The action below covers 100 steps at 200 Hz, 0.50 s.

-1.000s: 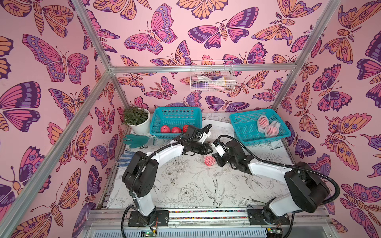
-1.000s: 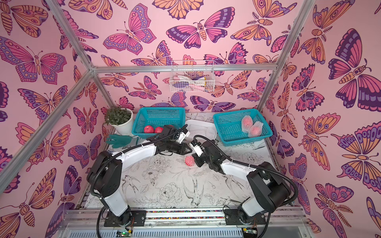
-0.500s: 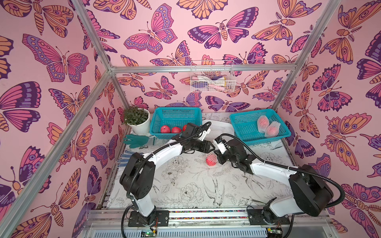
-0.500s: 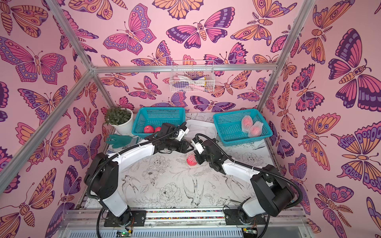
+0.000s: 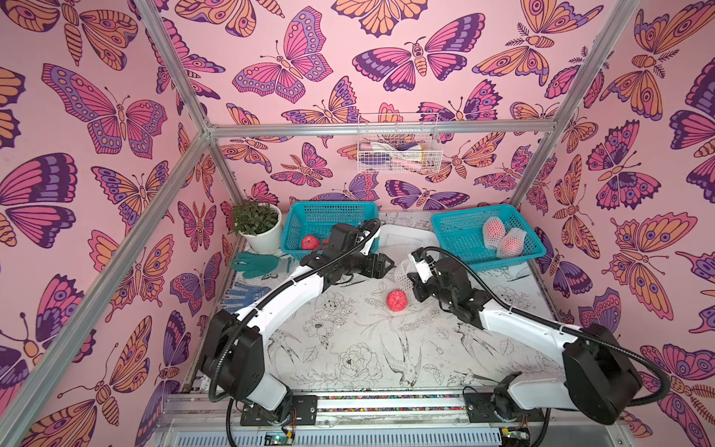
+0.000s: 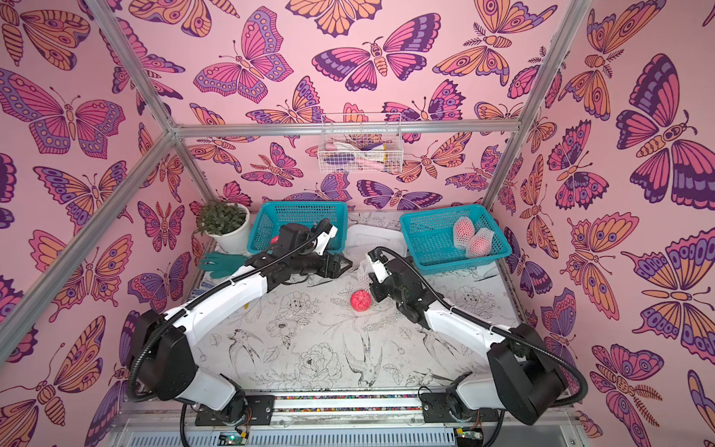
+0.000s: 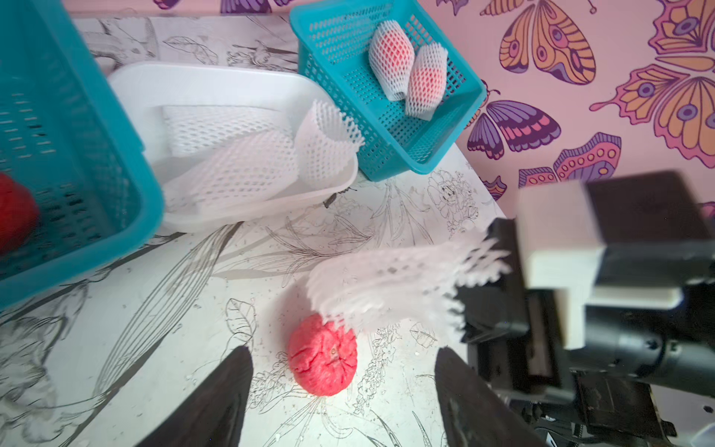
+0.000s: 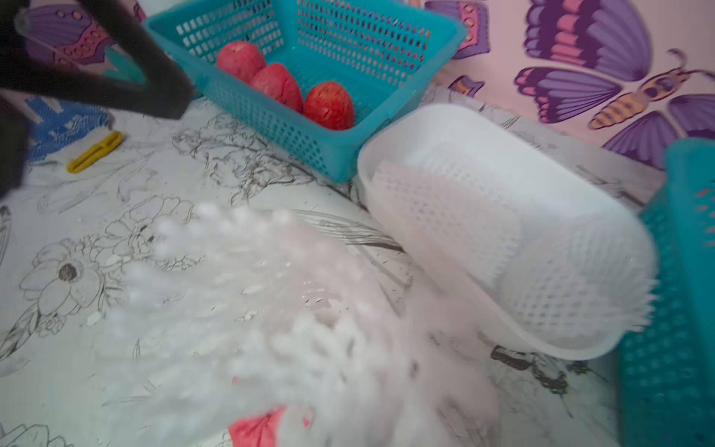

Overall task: Remove foam nets from apples
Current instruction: Remove the foam net from the apple, then place the foam net into the storage box.

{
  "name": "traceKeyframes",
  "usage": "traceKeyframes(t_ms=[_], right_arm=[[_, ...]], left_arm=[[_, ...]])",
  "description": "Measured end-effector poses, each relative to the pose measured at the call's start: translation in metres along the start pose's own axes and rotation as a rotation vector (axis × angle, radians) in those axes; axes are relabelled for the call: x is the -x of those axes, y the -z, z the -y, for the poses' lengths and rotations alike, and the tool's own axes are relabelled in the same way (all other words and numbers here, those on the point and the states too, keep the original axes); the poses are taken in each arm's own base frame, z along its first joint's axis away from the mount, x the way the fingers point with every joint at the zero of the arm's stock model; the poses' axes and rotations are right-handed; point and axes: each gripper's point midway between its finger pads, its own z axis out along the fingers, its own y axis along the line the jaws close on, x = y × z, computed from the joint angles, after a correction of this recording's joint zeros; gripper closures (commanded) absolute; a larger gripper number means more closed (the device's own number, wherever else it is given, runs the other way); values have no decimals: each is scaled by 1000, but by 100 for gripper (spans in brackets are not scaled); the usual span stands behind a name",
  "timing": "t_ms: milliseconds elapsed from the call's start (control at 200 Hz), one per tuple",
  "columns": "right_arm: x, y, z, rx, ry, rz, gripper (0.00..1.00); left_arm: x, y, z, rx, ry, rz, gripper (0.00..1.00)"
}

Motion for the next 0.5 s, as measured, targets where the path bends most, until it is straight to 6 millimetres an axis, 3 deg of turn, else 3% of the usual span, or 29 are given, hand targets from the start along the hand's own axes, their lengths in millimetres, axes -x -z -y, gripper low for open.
traceKeyframes(t_ms=[180,311,386,501], right_arm=[[45,9,38,-150,24,15,100],[71,1,63,-280,108,-32,100],[75,-11,77,-346,162,-87,100],[63,-36,94,-396,234,-210,100]], left_arm=[[2,18,-19,59,3,24,23],[-9,18,-26,77,5,2,23],[-19,16,-30,85,9,-22,24],[-27,15,-33,91,10,-43,23]])
